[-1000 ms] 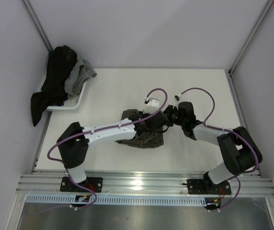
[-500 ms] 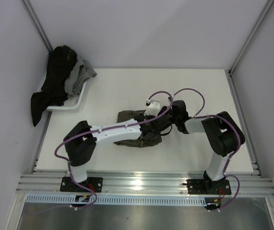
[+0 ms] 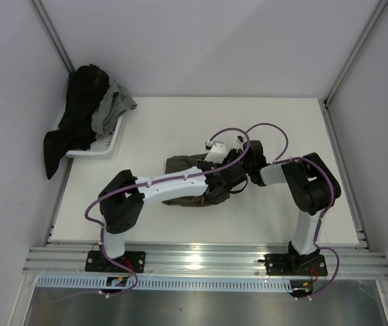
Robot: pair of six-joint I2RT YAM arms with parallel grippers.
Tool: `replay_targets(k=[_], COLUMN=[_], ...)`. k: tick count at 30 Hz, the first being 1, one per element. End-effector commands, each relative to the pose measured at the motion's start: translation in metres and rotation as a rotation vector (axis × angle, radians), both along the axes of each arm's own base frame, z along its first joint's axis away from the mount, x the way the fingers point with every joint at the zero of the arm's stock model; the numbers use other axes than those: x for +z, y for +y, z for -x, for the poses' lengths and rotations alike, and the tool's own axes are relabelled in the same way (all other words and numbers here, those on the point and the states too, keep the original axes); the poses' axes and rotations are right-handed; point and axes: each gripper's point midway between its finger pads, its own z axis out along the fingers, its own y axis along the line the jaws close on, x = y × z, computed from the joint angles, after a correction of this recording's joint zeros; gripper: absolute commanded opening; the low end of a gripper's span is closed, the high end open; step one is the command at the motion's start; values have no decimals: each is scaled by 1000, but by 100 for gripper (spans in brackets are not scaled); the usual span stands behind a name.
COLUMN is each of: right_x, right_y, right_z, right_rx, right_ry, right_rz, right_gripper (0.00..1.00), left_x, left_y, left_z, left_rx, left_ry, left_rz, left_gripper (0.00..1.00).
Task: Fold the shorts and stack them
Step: Fold the shorts
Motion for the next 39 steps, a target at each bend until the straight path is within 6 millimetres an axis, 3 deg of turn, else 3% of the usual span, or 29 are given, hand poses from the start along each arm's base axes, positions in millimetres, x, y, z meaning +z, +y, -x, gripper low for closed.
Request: replay_targets(k=[1, 5, 10, 14, 20, 26, 31, 32, 33, 35, 36, 39], right_x=[12, 36, 50, 47, 26, 17, 18, 18, 18, 16, 15, 14], right_y=[-3, 4, 10, 12, 14, 16, 17, 17, 16, 15, 15, 15], right_z=[-20, -28, -37, -42, -43, -40, -42, -42, -42, -41, -41, -40], right_rx=[-30, -11, 15, 36, 66, 92, 93, 96, 96, 95, 95, 95], right_ry=[-82, -149, -188, -193, -153, -128, -123, -123, -121, -118, -116, -109], right_rz=[29, 28, 32, 14, 0, -53, -70, -70, -70, -69, -68, -75], right_gripper=[0, 0, 0, 0, 1, 8, 9, 9, 9, 8, 8, 10], left_x=[32, 29, 22, 13, -22, -46, -49, -50, -49, -42, -38, -21], left_y=[-1, -14, -28, -40, -55, -61, -69, -69, -67, -66, -65, -65], left_z=[-5, -8, -13, -18, -26, -37, -42, -42, -43, -44, -45, -46], left_rx=[43, 8, -8, -24, -45, -38, -54, -56, -53, -50, -49, -67], left_ry=[-85, -90, -83, -80, -33, 9, 28, 40, 43, 47, 48, 59], left_rz=[43, 34, 31, 37, 21, 30, 61, 67, 72, 105, 123, 206], left_gripper=[1, 0, 0, 0, 1, 5, 26, 33, 49, 61, 72, 84])
